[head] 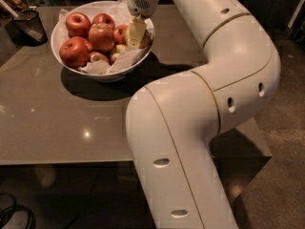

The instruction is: Pick apple from white bowl

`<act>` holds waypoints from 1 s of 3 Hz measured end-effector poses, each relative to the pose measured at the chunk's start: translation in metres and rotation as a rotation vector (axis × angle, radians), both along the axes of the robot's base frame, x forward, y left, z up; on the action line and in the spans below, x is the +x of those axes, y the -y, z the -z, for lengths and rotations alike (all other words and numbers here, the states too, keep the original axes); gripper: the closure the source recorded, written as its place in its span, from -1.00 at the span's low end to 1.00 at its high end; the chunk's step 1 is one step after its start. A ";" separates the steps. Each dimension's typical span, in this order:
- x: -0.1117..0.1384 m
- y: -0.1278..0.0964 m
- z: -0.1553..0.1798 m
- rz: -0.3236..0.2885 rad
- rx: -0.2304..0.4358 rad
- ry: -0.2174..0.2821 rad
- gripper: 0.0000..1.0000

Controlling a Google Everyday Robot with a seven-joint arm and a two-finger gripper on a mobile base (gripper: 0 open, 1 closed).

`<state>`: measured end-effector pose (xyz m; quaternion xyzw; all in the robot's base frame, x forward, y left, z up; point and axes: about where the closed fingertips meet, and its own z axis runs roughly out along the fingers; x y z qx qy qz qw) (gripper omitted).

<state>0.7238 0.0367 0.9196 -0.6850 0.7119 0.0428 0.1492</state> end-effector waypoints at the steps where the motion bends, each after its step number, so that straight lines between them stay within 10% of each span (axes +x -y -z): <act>1: 0.007 -0.005 0.002 0.003 0.012 0.020 0.31; 3: 0.012 -0.008 0.004 0.006 0.020 0.033 1.00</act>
Offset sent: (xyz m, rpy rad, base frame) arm 0.0064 0.0041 -0.0014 0.0109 -0.0181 -0.0030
